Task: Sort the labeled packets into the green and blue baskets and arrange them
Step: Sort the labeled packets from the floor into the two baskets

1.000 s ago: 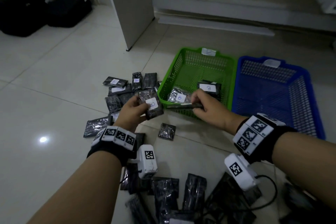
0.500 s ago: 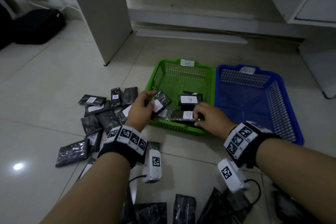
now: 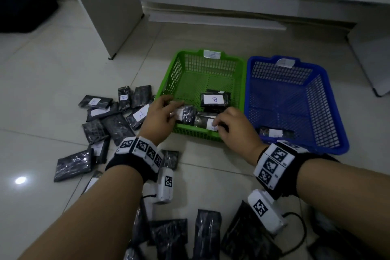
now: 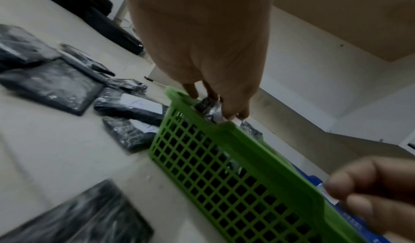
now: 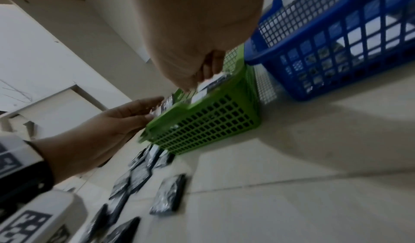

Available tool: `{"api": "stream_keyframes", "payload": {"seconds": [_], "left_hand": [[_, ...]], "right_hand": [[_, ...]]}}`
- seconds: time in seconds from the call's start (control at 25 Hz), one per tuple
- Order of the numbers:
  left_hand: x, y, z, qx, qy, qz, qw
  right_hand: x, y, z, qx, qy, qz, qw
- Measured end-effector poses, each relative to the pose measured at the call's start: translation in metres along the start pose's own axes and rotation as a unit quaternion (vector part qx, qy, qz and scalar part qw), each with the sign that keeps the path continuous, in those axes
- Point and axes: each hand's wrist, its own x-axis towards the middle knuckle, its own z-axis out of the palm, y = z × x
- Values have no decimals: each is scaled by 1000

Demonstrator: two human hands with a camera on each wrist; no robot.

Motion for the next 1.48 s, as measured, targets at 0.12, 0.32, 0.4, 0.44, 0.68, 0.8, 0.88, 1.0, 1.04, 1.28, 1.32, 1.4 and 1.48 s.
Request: {"api": "stream_keyframes", "payload": {"seconds": [0.12,0.32,0.4,0.44,0.68,0.8,0.88,1.0,1.04,1.28,1.32,1.4,1.48], "left_hand": [[-38,-7,-9,-26,82,-40,995],[-121,-45,-33,24,93,-161,982],[-154,-57,-42,98,64,-210,971],[-166,-57,-43,123,18,-232,965],[-188,-50,-40,108,-107,-299,942],[-185,-46,-39,66,-110,-307,943],[-178,-40,-40,-1,-53,-324,944],[-151,-22,-53,-391,95,-423,812],[-142,-16,-57,-507,108,-429,740],[-104,16,-58,-607,89,-319,723],[-100,18,-54,-604,88,-305,731],[-88,26,-45,-599,84,-295,740],[-77,32,-35,-581,99,-300,751]], "right_hand": [[-14,-23,16,25,7,-99,995],[-7,-54,76,-5,-199,-125,972],[0,-67,102,-44,-259,-122,957],[3,-71,110,-72,-279,-119,950],[-4,-81,134,-197,-298,-160,920],[5,-76,128,-82,-303,-97,944],[16,-79,112,76,-261,20,962],[27,-85,80,291,-209,114,927],[29,-88,70,341,-198,124,911],[28,-86,22,455,-133,162,866],[27,-83,17,460,-122,166,864],[23,-72,4,469,-99,180,859],[20,-61,-5,474,-78,189,856]]}}
